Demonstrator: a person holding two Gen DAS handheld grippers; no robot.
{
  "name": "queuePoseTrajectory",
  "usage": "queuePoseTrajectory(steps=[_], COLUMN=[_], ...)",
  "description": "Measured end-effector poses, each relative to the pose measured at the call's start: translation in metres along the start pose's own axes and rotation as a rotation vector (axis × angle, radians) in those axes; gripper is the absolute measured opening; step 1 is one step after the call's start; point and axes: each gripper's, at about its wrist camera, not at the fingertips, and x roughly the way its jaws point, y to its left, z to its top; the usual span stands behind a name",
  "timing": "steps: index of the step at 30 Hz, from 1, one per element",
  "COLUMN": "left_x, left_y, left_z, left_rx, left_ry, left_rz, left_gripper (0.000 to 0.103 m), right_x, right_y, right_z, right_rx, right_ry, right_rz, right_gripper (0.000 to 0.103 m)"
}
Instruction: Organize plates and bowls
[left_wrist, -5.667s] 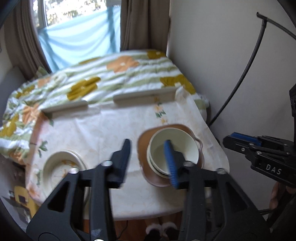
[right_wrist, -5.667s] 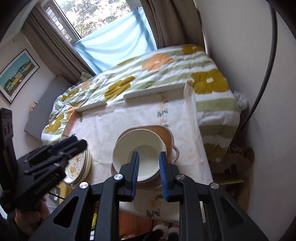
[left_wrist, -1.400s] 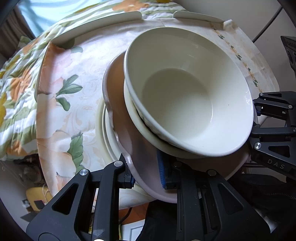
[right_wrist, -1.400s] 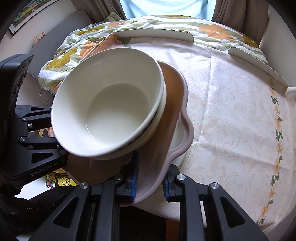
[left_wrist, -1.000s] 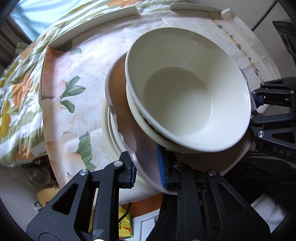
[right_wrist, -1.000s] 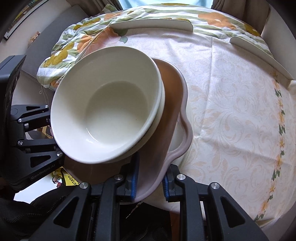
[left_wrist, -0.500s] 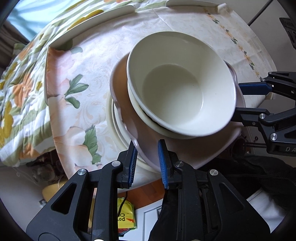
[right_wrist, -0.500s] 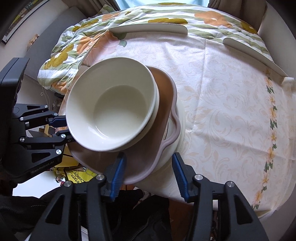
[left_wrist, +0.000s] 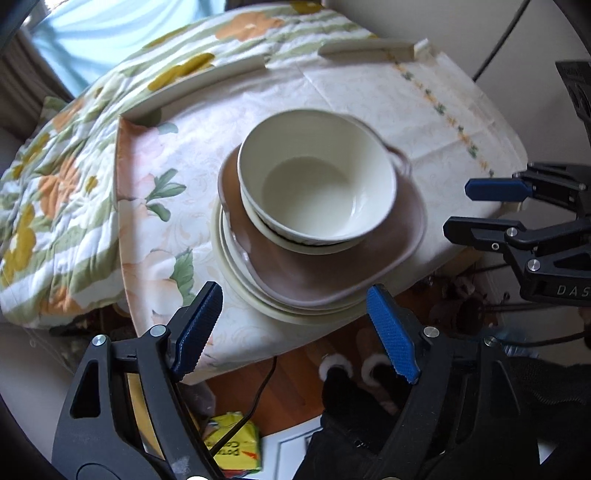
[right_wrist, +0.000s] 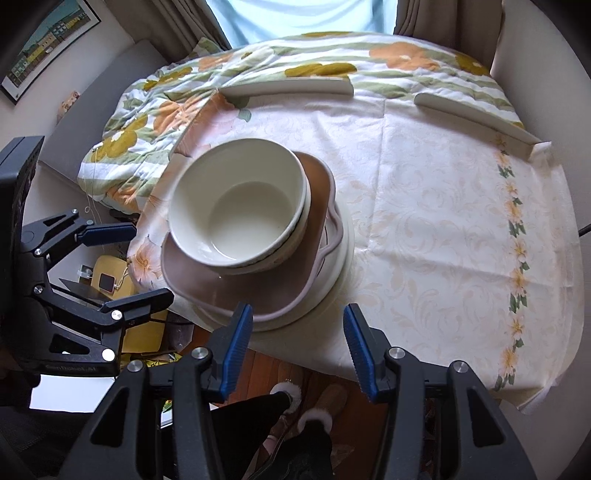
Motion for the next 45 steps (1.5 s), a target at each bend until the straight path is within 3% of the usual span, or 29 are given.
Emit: queuePoseTrajectory(steps=[4, 9, 10, 13, 14, 16, 26, 45], left_x=[-0.05, -0.134, -0.148, -0.191, -0.203, -0.221, -0.259, -0.267], left_y=[-0.022, -0.048, -0.052, -0.066, -0.071, -0.08, -0.093, -0.097], left_z=[-0.007, -0.02, -0.022, -0.032, -0.037, -0.043, -0.067, -0.072], left_rx=[-0.087, -0.216, -0.232, -0.263, -0.267, -0.273, -0.272, -0.276], left_ry=[-0.132, -0.369, -0.411, -0.553, -0.595, -0.651, -0.769, -0.813], left_rz=[0.032, 0.099, 0.116, 0.19, 0.214, 0.247, 0.287, 0.307], left_gripper=[0.079, 0.08, 0.085, 0.103, 0.103, 0.103, 0.103, 0.103], right_x=[-0.048, -0.129, -0.144, -0.184, -0.197, -0.215, -0.262, -0.263], right_y=[-0.005, -0.014, -0.016, -0.019, -0.019, -0.017, -0.009, 0.002], right_z=[-0.013, -0.029, -0.032, -0.045, -0.049, -0.056, -0.082, -0.088], right_rx=[-0.017, -0.001, 0.008, 0.034, 0.039, 0.044, 0.092, 0.064], right_ry=[-0.102, -0.285, -0.322, -0.437, -0.475, -0.534, -0.72, -0.763], right_rz=[-0.024, -0.086, -0.094, -0.13, -0.155, -0.194, -0.263, -0.279], right_gripper=[0.047, 0.047, 0.052, 0.086, 0.092, 0.093, 0.094, 0.094])
